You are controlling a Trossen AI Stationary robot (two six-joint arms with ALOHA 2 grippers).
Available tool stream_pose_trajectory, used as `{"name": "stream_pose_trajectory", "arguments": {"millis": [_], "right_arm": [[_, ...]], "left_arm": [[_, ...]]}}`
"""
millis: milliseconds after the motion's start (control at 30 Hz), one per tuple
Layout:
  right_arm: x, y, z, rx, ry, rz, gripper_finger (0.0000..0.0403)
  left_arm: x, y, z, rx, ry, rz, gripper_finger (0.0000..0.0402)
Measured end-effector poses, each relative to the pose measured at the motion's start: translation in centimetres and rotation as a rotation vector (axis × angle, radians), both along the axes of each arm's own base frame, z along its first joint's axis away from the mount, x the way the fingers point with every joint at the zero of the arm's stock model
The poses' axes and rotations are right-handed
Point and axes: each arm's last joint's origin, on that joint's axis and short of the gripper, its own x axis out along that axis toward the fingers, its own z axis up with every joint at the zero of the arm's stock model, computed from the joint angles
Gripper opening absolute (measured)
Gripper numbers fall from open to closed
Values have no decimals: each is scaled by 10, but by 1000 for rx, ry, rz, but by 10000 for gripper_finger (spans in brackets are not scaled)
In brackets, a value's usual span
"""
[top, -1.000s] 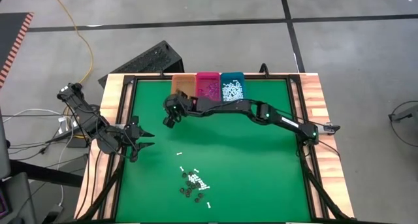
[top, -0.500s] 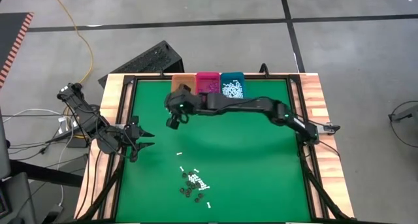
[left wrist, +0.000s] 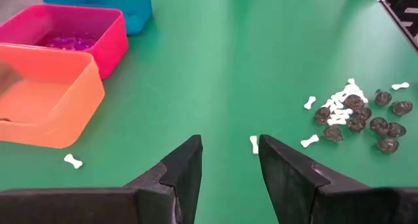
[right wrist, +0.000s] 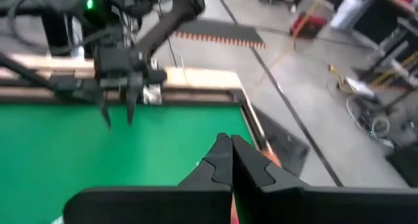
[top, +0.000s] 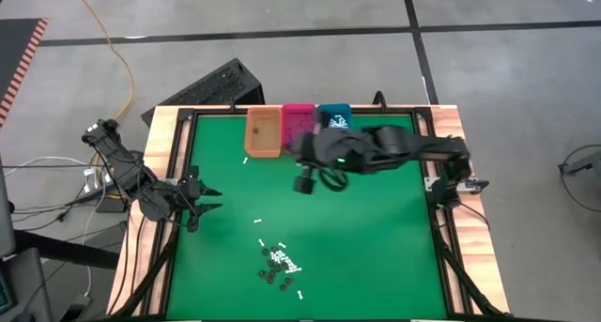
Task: Sort Halloween decoration
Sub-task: Put the white bone toy into the blue bin
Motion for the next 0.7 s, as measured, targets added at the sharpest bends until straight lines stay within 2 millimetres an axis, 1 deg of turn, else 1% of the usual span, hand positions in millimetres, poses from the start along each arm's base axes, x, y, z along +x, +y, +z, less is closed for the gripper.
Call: {"name": "stream_pose_trajectory", "arguments": {"millis": [67, 100, 200, 300, 433, 500, 600, 700], "right_arm": [[-19, 3, 3, 28, 44, -31, 21], [-26, 4, 3, 51, 69, -51, 21], [-40, 7, -9, 116, 186, -111, 22], [-47, 18, -23, 121, 300, -166, 22], [-59, 34, -30, 64, 361, -215, 22], [-64, 41, -30, 30, 360, -220, 22], [-75, 51, -26, 4, 360, -187, 22], [-88, 54, -17, -8, 323, -173, 22]], "left_arm": [[0, 0, 0, -12, -1, 4, 142], [0, 0, 0, -48, -8, 20, 142], [2, -1, 4, -188, -60, 92, 142], [3, 2, 10, -159, -172, 217, 142], [4, 4, 15, -73, -251, 323, 142], [4, 5, 15, -49, -251, 322, 142], [7, 1, 22, -109, -286, 283, 142], [10, -5, 33, -121, -315, 116, 142]]}}
